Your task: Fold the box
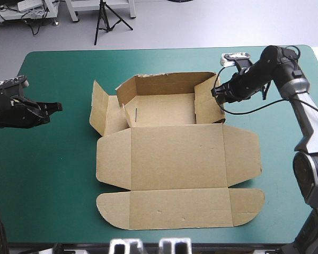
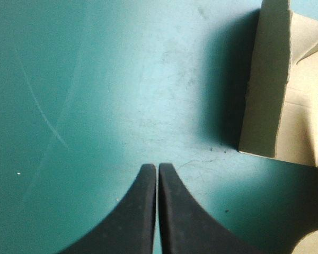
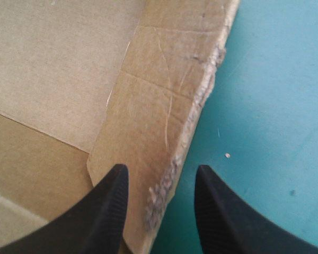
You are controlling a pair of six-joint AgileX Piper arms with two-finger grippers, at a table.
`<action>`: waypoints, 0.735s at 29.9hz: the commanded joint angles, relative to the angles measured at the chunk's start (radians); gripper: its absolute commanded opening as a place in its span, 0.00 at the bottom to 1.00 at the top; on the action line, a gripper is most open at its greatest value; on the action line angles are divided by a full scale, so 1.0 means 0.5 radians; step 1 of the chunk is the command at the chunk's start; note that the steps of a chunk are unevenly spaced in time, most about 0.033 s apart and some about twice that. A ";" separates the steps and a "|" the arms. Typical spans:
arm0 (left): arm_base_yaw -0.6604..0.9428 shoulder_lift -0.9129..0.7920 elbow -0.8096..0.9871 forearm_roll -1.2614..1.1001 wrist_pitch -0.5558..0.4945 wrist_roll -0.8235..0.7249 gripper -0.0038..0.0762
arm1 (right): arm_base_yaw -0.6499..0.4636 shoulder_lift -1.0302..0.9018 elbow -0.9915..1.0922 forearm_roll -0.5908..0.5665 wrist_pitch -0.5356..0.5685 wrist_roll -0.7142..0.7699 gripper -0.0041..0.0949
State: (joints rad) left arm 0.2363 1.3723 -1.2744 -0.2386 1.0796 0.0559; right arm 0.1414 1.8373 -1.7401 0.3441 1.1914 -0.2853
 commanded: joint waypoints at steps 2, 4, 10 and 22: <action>0.001 -0.061 -0.062 -0.014 -0.058 0.068 0.05 | 0.000 0.051 -0.048 0.133 -0.104 -0.048 0.44; 0.001 -0.061 -0.062 -0.014 -0.062 0.095 0.05 | 0.000 0.102 -0.048 0.124 -0.107 -0.048 0.44; 0.001 -0.061 -0.062 -0.026 -0.099 0.140 0.05 | 0.000 0.211 -0.048 0.169 -0.100 -0.051 0.43; 0.150 0.208 -0.062 -0.477 -0.104 0.406 0.05 | 0.000 0.052 -0.178 0.237 0.127 -0.107 0.04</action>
State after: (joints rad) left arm 0.2750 1.4807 -1.2744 -0.3341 1.0614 0.1936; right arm 0.1414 1.9839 -1.7703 0.4012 1.2122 -0.3305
